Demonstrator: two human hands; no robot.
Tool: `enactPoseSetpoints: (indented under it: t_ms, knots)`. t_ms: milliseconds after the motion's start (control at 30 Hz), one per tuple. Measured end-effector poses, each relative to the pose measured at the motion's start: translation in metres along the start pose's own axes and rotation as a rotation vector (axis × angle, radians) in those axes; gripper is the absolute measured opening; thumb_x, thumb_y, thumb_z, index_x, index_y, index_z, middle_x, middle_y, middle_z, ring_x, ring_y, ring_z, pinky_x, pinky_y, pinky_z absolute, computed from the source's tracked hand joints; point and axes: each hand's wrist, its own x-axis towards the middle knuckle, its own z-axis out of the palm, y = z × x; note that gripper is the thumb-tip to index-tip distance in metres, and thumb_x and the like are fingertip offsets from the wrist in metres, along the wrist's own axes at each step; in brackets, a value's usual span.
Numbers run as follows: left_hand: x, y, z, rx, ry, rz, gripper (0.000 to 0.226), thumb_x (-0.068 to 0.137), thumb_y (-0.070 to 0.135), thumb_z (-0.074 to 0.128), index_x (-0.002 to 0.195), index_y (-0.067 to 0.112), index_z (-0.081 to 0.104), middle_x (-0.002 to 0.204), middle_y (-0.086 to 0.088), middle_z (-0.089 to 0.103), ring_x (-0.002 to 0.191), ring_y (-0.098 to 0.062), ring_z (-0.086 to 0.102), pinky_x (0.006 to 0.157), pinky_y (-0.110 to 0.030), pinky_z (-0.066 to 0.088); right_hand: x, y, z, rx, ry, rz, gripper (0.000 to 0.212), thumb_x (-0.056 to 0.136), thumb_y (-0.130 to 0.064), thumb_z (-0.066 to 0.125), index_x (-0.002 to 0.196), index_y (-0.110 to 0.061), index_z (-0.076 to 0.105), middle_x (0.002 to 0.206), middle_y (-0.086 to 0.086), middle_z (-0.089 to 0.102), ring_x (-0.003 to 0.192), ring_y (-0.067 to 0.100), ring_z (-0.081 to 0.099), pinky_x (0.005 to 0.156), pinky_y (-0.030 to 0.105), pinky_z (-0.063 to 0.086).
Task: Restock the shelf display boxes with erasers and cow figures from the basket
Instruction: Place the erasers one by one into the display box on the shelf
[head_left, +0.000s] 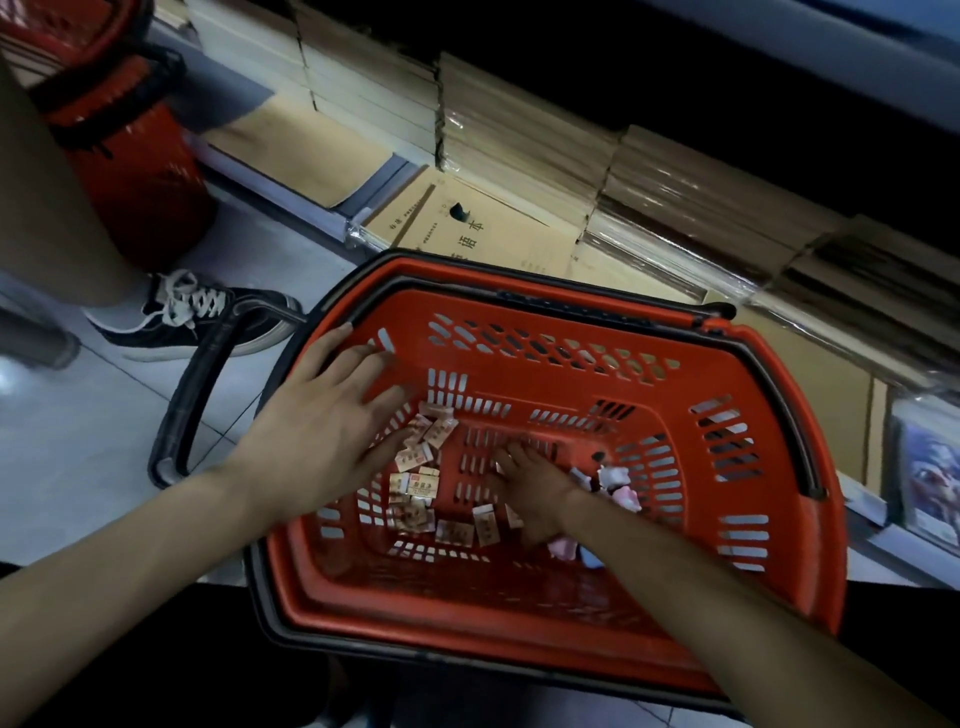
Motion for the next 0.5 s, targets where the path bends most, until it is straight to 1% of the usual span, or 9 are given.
enactPoseSetpoints:
  t_ms: [100,167,267,333,433,500]
  knots:
    - [0.001,0.000,-0.001,0.012,-0.019,0.000,0.054,0.099,0.052,0.037,0.127,0.018,0.068,0.129,-0.014,0.060,0.125,-0.036,0.055,0.123,-0.056,0.023,-0.004,0.003,-0.005,0.101,0.004,0.032,0.107,0.064,-0.056,0.079,0.153,-0.017,0.034,0.151,0.022,0.027,0.136,0.043,0.028,0.112,0.053,0.034]
    - [0.000,0.000,-0.001,0.022,-0.032,-0.001,0.054,0.098,0.052,0.038,0.125,0.018,0.069,0.130,-0.014,0.060,0.125,-0.036,0.055,0.123,-0.056,0.022,-0.008,0.004,-0.007,0.208,0.022,0.056,0.096,0.073,-0.044,0.076,0.154,-0.015,0.034,0.155,0.020,0.025,0.138,0.043,0.030,0.108,0.052,0.041]
    - [0.000,0.000,-0.001,0.029,-0.045,-0.003,0.054,0.097,0.052,0.038,0.123,0.019,0.070,0.130,-0.013,0.060,0.125,-0.035,0.055,0.123,-0.055,0.021,-0.010,0.006,-0.003,0.337,0.038,0.104,0.085,0.085,-0.027,0.072,0.157,-0.016,0.028,0.162,0.017,0.016,0.141,0.042,0.034,0.100,0.050,0.049]
    - [0.000,0.000,-0.001,0.030,-0.046,-0.001,0.053,0.097,0.052,0.038,0.121,0.018,0.071,0.129,-0.013,0.061,0.125,-0.036,0.055,0.123,-0.056,0.022,-0.007,0.006,0.001,0.380,0.054,0.129,0.080,0.090,-0.026,0.070,0.157,-0.017,0.027,0.163,0.016,0.015,0.142,0.041,0.036,0.103,0.048,0.047]
    - [0.001,0.000,0.001,0.039,-0.053,-0.001,0.052,0.096,0.052,0.040,0.118,0.018,0.072,0.126,-0.013,0.062,0.125,-0.036,0.055,0.122,-0.057,0.023,-0.004,0.005,0.004,0.410,0.063,0.148,0.082,0.089,-0.031,0.070,0.158,-0.020,0.027,0.165,0.015,0.012,0.145,0.041,0.032,0.109,0.047,0.044]
    - [0.001,0.000,0.001,0.045,-0.064,0.001,0.050,0.095,0.052,0.043,0.118,0.019,0.073,0.125,-0.012,0.062,0.125,-0.035,0.055,0.122,-0.056,0.022,-0.004,0.005,0.003,0.385,0.041,0.125,0.084,0.087,-0.031,0.071,0.158,-0.023,0.028,0.167,0.015,0.008,0.146,0.041,0.029,0.107,0.049,0.046]
